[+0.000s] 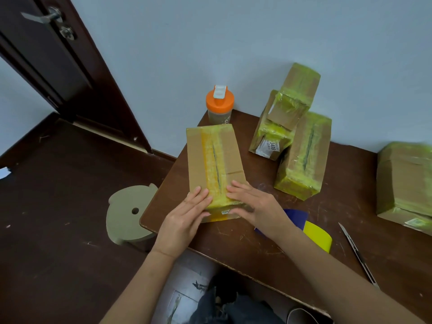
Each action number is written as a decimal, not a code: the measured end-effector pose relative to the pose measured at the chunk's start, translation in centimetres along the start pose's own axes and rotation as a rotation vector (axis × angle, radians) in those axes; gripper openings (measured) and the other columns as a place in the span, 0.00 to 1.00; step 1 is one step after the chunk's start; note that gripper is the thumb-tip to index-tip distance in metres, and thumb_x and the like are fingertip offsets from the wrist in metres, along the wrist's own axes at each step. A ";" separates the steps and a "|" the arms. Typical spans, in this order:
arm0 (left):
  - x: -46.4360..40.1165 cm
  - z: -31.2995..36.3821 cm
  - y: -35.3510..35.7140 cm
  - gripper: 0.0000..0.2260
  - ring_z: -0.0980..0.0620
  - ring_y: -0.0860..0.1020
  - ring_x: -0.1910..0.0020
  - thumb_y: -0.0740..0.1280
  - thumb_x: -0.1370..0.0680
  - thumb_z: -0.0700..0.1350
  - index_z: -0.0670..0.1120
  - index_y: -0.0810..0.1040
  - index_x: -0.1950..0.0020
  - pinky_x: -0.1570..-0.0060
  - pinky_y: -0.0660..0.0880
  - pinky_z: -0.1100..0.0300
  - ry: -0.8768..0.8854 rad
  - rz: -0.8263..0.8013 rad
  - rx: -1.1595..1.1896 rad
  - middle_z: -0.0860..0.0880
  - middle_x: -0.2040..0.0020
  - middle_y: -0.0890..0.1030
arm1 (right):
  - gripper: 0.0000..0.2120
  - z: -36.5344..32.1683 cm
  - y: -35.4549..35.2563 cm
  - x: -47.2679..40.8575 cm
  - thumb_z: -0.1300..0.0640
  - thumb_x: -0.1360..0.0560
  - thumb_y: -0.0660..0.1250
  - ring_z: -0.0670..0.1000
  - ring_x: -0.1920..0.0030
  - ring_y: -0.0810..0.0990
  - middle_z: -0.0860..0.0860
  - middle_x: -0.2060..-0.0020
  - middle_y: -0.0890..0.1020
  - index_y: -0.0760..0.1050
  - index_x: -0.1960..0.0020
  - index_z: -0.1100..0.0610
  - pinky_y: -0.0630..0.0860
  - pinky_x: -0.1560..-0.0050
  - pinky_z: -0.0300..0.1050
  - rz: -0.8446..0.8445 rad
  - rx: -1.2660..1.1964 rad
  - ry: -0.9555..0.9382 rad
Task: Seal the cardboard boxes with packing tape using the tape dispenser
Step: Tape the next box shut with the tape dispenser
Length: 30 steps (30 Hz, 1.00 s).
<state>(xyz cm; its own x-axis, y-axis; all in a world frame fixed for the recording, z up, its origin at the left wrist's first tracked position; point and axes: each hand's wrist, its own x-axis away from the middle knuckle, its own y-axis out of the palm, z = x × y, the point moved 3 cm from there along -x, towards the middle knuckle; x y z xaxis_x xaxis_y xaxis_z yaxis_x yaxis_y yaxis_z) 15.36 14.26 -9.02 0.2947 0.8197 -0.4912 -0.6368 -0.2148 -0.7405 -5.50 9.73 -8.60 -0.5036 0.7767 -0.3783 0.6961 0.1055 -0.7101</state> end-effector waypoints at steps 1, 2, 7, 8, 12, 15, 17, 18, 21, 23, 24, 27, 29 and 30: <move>0.0 0.1 0.1 0.15 0.49 0.72 0.31 0.66 0.22 0.43 0.42 0.78 0.36 0.35 0.72 0.50 -0.031 0.021 0.020 0.47 0.34 0.77 | 0.19 -0.1 0.1 0.1 0.49 0.27 0.71 0.48 0.32 0.74 0.51 0.39 0.81 0.81 0.42 0.60 0.72 0.33 0.53 0.025 -0.016 0.023; 0.0 0.2 0.2 0.15 0.50 0.72 0.31 0.66 0.22 0.42 0.42 0.79 0.37 0.35 0.72 0.50 -0.063 0.049 0.037 0.47 0.35 0.78 | 0.18 -0.1 0.2 0.2 0.52 0.29 0.74 0.47 0.33 0.74 0.51 0.39 0.81 0.81 0.43 0.60 0.72 0.33 0.53 0.059 -0.037 0.052; -0.2 0.5 0.7 0.14 0.52 0.73 0.33 0.71 0.25 0.37 0.43 0.81 0.39 0.34 0.71 0.54 -0.149 0.094 0.074 0.48 0.38 0.79 | 0.15 -0.2 0.7 -0.1 0.64 0.33 0.77 0.44 0.35 0.75 0.50 0.43 0.83 0.83 0.46 0.60 0.74 0.36 0.48 0.137 -0.084 0.128; -0.3 0.5 0.6 0.15 0.52 0.73 0.33 0.71 0.26 0.35 0.43 0.81 0.39 0.34 0.71 0.53 -0.157 0.086 0.072 0.48 0.38 0.79 | 0.15 -0.2 0.6 -0.1 0.65 0.32 0.77 0.44 0.35 0.75 0.50 0.43 0.83 0.83 0.46 0.60 0.74 0.36 0.47 0.131 -0.085 0.134; -0.1 0.7 -0.1 0.19 0.52 0.70 0.30 0.69 0.26 0.32 0.44 0.78 0.36 0.31 0.69 0.54 -0.164 -0.003 0.125 0.49 0.34 0.77 | 0.18 -0.2 -0.2 0.0 0.67 0.31 0.76 0.45 0.33 0.74 0.47 0.40 0.80 0.81 0.43 0.59 0.71 0.32 0.45 0.059 -0.103 0.101; 0.0 0.8 -0.2 0.24 0.52 0.70 0.29 0.69 0.28 0.25 0.44 0.78 0.35 0.31 0.66 0.61 -0.201 -0.011 0.154 0.50 0.34 0.77 | 0.19 -0.2 0.0 0.2 0.71 0.32 0.74 0.42 0.33 0.73 0.45 0.40 0.78 0.81 0.43 0.59 0.71 0.32 0.44 0.057 -0.134 0.119; -0.2 0.8 0.0 0.25 0.52 0.70 0.30 0.68 0.30 0.23 0.43 0.79 0.37 0.31 0.66 0.63 -0.235 0.011 0.171 0.49 0.35 0.78 | 0.19 -0.2 0.0 0.0 0.73 0.32 0.73 0.40 0.33 0.72 0.45 0.40 0.79 0.82 0.43 0.59 0.71 0.32 0.44 0.062 -0.178 0.180; -0.3 0.8 0.0 0.25 0.52 0.70 0.30 0.68 0.29 0.23 0.43 0.79 0.37 0.31 0.66 0.62 -0.240 0.008 0.182 0.49 0.35 0.78 | 0.20 -0.1 0.0 -0.1 0.73 0.32 0.73 0.40 0.32 0.72 0.45 0.40 0.79 0.82 0.43 0.59 0.71 0.31 0.44 0.055 -0.190 0.187; -0.2 0.6 -0.2 0.26 0.53 0.68 0.28 0.66 0.29 0.23 0.44 0.78 0.35 0.30 0.64 0.61 -0.239 -0.030 0.216 0.50 0.34 0.76 | 0.21 0.2 -0.2 0.0 0.74 0.31 0.71 0.42 0.31 0.71 0.45 0.38 0.78 0.81 0.41 0.58 0.70 0.31 0.46 0.006 -0.198 0.153; -0.2 0.4 0.0 0.29 0.53 0.68 0.28 0.64 0.30 0.20 0.44 0.78 0.35 0.30 0.64 0.62 -0.251 -0.028 0.216 0.50 0.34 0.76 | 0.22 0.3 -0.2 0.1 0.76 0.31 0.69 0.42 0.31 0.70 0.46 0.38 0.78 0.81 0.41 0.59 0.72 0.32 0.47 0.006 -0.199 0.164; -0.2 0.4 0.1 0.30 0.53 0.68 0.28 0.63 0.31 0.19 0.44 0.78 0.35 0.30 0.65 0.62 -0.263 -0.019 0.209 0.50 0.34 0.77 | 0.22 0.3 -0.2 0.0 0.77 0.30 0.67 0.41 0.31 0.70 0.46 0.39 0.78 0.81 0.41 0.59 0.74 0.34 0.48 0.016 -0.203 0.177; -0.4 0.3 0.3 0.33 0.54 0.68 0.29 0.62 0.33 0.18 0.46 0.78 0.35 0.31 0.67 0.57 -0.291 0.000 0.195 0.51 0.34 0.77 | 0.21 0.3 0.0 -0.3 0.76 0.30 0.64 0.40 0.31 0.69 0.46 0.40 0.78 0.81 0.42 0.60 0.75 0.36 0.49 0.016 -0.193 0.183; -0.6 0.3 0.2 0.32 0.54 0.68 0.28 0.63 0.32 0.19 0.46 0.77 0.35 0.31 0.67 0.60 -0.281 -0.033 0.193 0.51 0.34 0.76 | 0.22 0.4 -0.3 -0.5 0.76 0.30 0.66 0.41 0.31 0.69 0.45 0.39 0.77 0.80 0.41 0.60 0.75 0.35 0.48 -0.015 -0.175 0.181; -0.7 0.3 -0.1 0.31 0.55 0.67 0.28 0.64 0.30 0.20 0.46 0.77 0.34 0.30 0.65 0.62 -0.271 -0.066 0.198 0.51 0.33 0.76 | 0.22 0.4 -0.6 -0.6 0.75 0.30 0.67 0.41 0.30 0.68 0.45 0.38 0.77 0.80 0.40 0.59 0.75 0.35 0.48 -0.053 -0.168 0.181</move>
<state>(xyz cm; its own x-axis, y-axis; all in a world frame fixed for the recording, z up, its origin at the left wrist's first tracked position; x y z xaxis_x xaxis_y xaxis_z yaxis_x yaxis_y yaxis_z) 14.98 13.90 -8.50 0.1568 0.9452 -0.2862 -0.7565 -0.0714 -0.6501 -5.78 8.96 -8.17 -0.4528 0.8640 -0.2200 0.7538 0.2393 -0.6119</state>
